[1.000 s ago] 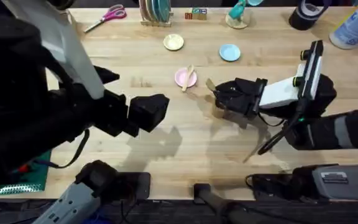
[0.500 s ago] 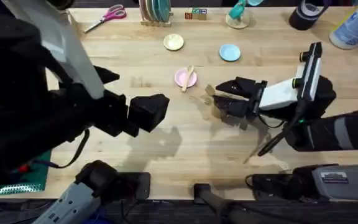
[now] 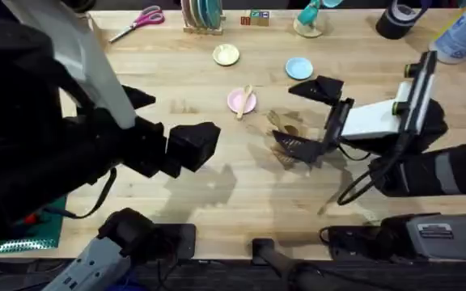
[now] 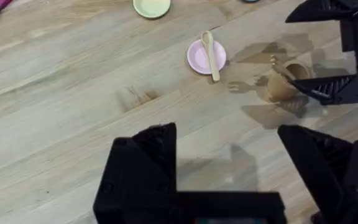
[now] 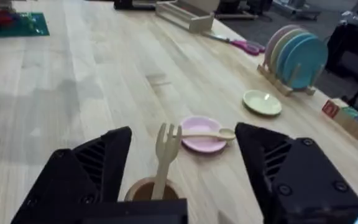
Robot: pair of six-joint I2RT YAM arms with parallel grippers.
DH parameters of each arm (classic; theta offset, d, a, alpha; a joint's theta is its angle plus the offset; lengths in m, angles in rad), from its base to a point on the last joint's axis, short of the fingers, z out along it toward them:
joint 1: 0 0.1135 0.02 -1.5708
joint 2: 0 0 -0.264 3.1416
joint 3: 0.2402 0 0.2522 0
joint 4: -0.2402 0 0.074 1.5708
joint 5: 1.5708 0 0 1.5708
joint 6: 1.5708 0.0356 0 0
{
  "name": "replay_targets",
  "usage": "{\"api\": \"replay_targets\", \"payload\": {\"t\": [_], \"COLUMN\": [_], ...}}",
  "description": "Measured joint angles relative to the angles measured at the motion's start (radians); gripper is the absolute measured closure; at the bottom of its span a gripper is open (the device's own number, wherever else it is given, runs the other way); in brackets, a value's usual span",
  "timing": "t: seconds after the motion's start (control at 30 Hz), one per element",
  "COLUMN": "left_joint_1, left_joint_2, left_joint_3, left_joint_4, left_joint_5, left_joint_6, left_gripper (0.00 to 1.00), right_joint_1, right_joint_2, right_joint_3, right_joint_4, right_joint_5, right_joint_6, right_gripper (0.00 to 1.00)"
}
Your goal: Pick up a utensil and set it on the pink plate, then put the other utensil in the container.
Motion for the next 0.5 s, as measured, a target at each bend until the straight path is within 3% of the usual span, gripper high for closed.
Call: {"api": "replay_targets", "payload": {"t": [0.23, 0.5], "left_joint_1": [0.0, 0.0], "left_joint_2": [0.0, 0.0], "left_joint_3": [0.0, 0.0], "left_joint_4": [0.0, 0.0], "left_joint_5": [0.0, 0.0], "left_joint_6": [0.0, 0.0], "left_gripper": [0.006, 0.006], "right_joint_1": [0.0, 0.0], "right_joint_2": [0.0, -0.044], "right_joint_3": [0.0, 0.0], "right_joint_4": [0.13, 0.131], "right_joint_5": [0.0, 0.058], "right_joint_6": [0.165, 0.287], "right_gripper": [0.004, 0.003]}}
